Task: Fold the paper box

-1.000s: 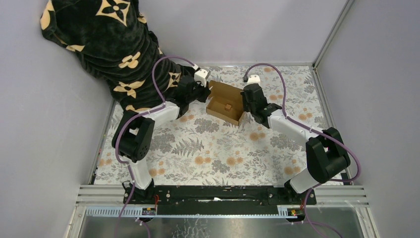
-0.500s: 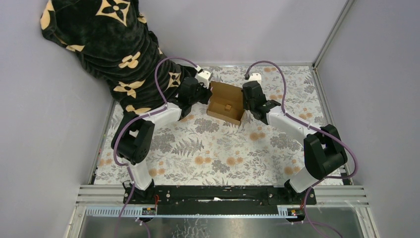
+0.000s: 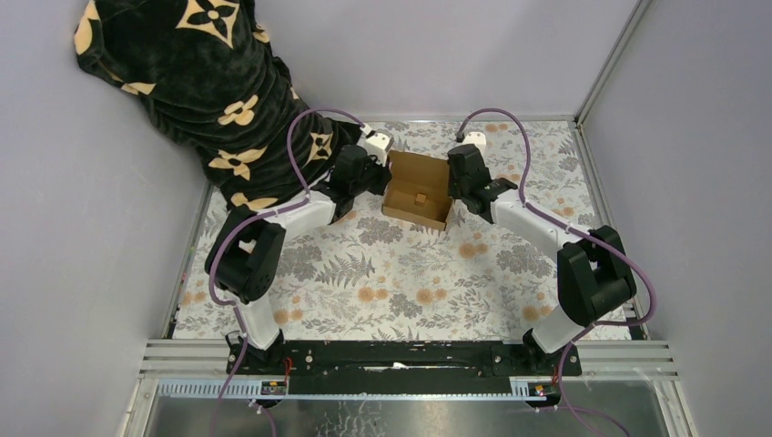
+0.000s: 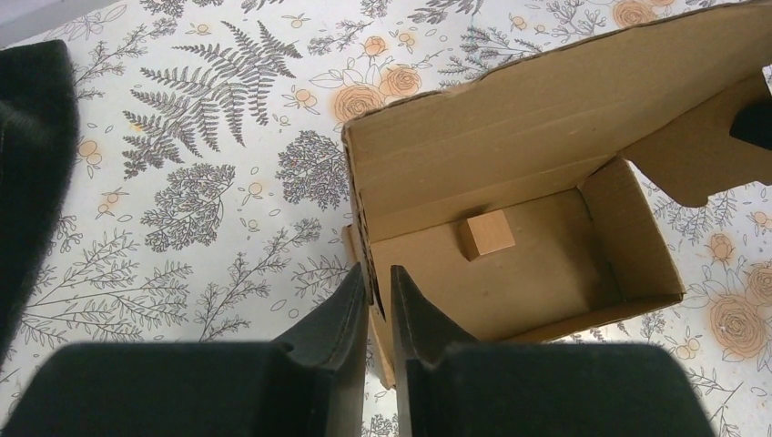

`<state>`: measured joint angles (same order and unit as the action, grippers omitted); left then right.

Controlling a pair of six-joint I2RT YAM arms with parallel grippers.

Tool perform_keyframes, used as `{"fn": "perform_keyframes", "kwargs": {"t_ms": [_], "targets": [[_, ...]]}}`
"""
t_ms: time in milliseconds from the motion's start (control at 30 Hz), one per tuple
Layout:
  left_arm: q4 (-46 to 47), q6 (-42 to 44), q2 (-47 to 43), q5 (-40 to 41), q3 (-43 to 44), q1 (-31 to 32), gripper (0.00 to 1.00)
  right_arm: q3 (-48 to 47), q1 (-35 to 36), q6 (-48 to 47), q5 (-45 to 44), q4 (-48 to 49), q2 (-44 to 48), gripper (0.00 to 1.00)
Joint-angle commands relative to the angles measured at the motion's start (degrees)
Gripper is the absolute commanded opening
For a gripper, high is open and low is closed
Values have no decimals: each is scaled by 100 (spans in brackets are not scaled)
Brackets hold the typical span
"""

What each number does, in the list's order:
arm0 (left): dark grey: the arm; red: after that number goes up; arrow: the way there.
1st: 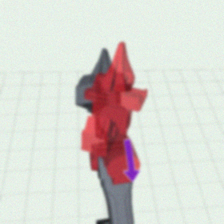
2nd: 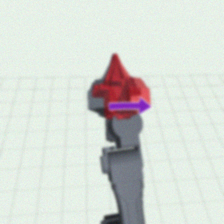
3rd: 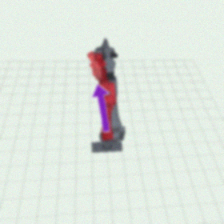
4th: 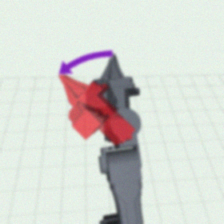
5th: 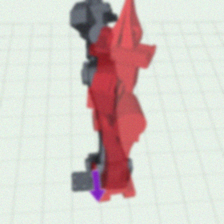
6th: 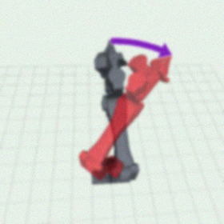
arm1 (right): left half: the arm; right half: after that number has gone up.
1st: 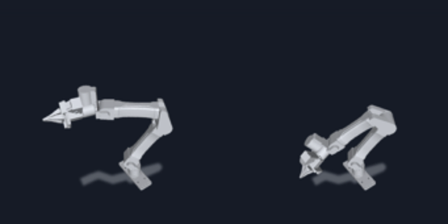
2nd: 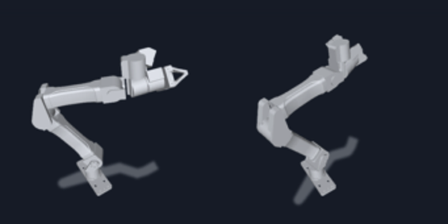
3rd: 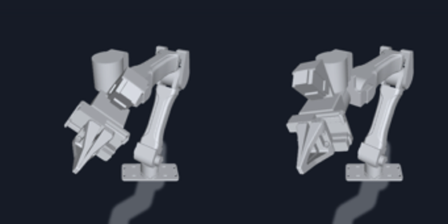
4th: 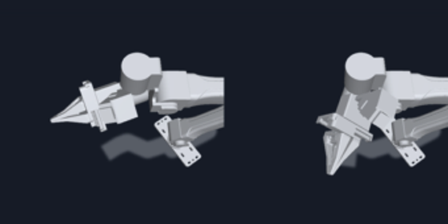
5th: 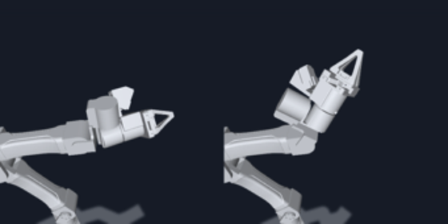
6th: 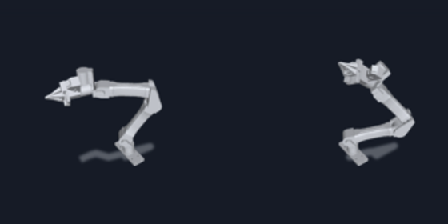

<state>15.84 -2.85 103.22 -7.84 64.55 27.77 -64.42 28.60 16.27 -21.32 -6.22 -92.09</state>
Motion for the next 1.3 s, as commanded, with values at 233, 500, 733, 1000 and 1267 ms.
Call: {"fn": "perform_keyframes", "kwargs": {"t_ms": [233, 500, 733, 1000, 1267], "targets": [[-98, -110, -319, 38, -132, 181, 19, -186, -18, 660, 215, 189, -148, 0], [-85, -125, -263, 19, -162, 194, 19, -62, -14, 824, 200, 318, -220, 0], [-72, -143, -274, -3, -210, 220, 19, 259, -4, 950, 153, 564, -154, 0], [-113, -163, -296, 13, -260, 289, 19, 496, 110, 893, 83, 866, -51, 0], [-84, -180, -394, 99, -456, 381, 19, 611, 280, 731, -150, 945, 58, 0]]}}
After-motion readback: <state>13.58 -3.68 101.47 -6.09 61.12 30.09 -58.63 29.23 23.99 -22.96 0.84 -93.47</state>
